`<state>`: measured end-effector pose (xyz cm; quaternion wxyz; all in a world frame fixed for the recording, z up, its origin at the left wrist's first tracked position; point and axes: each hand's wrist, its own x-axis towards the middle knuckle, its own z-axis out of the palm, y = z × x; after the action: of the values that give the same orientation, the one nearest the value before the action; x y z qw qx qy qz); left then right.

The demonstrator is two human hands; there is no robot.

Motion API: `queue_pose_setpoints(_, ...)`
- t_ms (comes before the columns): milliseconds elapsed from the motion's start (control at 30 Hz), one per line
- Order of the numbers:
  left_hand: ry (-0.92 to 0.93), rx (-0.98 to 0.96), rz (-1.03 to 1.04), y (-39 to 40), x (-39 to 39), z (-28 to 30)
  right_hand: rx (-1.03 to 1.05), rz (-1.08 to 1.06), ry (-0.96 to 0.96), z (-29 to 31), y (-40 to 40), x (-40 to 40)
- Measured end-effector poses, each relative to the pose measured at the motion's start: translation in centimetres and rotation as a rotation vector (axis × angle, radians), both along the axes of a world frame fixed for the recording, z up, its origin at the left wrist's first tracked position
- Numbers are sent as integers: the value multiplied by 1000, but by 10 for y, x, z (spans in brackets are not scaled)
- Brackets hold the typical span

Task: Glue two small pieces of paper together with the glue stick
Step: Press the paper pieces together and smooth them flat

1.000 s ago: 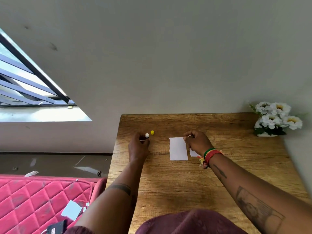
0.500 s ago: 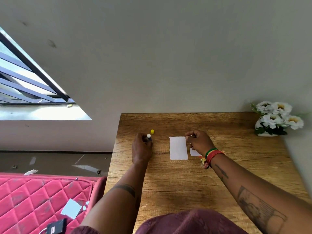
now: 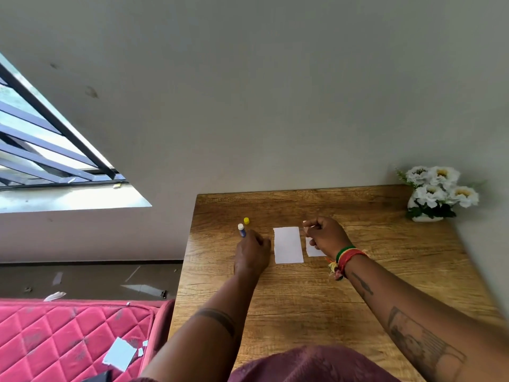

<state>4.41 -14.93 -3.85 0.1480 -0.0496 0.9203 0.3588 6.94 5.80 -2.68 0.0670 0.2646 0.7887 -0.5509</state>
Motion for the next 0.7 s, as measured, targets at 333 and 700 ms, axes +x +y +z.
queue_pose_setpoints(333,-152,234,-31,67,-13,7,279,-239,-50,-6,31,11)
queue_pose_setpoints(700,-289,328,21,109,-8,2,88,-287,-295,-16,43,-4)
